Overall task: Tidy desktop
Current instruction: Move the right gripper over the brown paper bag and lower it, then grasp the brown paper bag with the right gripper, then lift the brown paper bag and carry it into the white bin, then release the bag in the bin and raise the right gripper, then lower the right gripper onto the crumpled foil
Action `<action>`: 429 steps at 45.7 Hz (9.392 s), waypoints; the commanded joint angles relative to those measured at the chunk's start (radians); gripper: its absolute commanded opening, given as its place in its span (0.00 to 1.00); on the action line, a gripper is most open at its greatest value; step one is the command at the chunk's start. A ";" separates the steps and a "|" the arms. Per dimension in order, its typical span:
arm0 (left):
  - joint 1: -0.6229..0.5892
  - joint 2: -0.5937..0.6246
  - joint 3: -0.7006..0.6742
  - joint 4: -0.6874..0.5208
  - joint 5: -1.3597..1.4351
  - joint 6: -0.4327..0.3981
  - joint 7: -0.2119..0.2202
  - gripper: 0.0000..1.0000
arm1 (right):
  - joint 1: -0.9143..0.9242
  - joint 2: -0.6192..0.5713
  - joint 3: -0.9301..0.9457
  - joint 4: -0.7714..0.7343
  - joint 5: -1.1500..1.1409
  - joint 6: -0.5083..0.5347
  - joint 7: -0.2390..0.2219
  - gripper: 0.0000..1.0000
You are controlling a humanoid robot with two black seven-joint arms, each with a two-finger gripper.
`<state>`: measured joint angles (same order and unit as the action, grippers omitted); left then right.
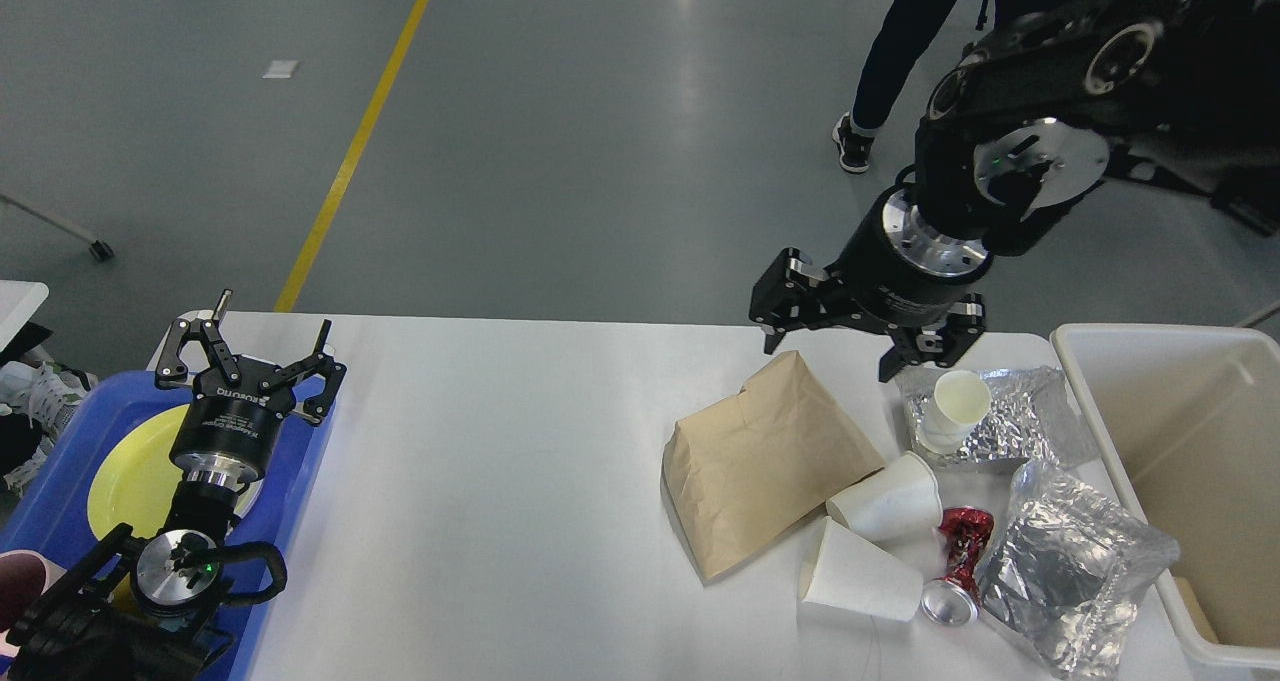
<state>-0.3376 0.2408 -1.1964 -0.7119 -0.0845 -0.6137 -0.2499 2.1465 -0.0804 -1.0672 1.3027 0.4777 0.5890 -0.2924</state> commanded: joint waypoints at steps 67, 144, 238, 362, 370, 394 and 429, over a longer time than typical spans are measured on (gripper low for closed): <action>0.000 0.000 0.003 0.000 0.000 0.000 0.000 0.96 | -0.939 0.263 0.375 -0.798 0.024 -0.521 -0.163 0.60; -0.001 0.000 0.005 0.000 0.002 0.000 0.000 0.96 | -0.353 0.079 0.262 -0.316 0.036 -0.379 -0.163 0.00; 0.000 0.000 0.005 0.000 0.000 0.000 -0.002 0.96 | -1.217 -0.418 -0.022 -1.031 -0.479 -0.368 0.210 0.00; 0.000 0.002 0.004 0.000 0.000 0.000 -0.002 0.96 | 0.286 -0.246 -0.220 0.300 -0.346 0.187 0.184 1.00; 0.000 0.002 0.005 0.000 0.000 0.002 -0.002 0.96 | 0.315 -0.251 -0.215 0.331 -0.338 0.189 0.184 1.00; -0.001 0.000 0.005 0.000 0.000 0.000 -0.002 0.96 | 0.089 -0.360 -0.255 0.320 -0.358 0.036 0.179 0.92; 0.000 0.002 0.005 0.000 0.000 0.000 -0.002 0.96 | -0.727 -0.613 -0.036 -0.082 -0.580 -0.360 0.182 0.87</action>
<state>-0.3373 0.2422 -1.1918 -0.7117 -0.0844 -0.6126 -0.2517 1.5013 -0.7022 -1.1193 1.2521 -0.1021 0.3373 -0.1084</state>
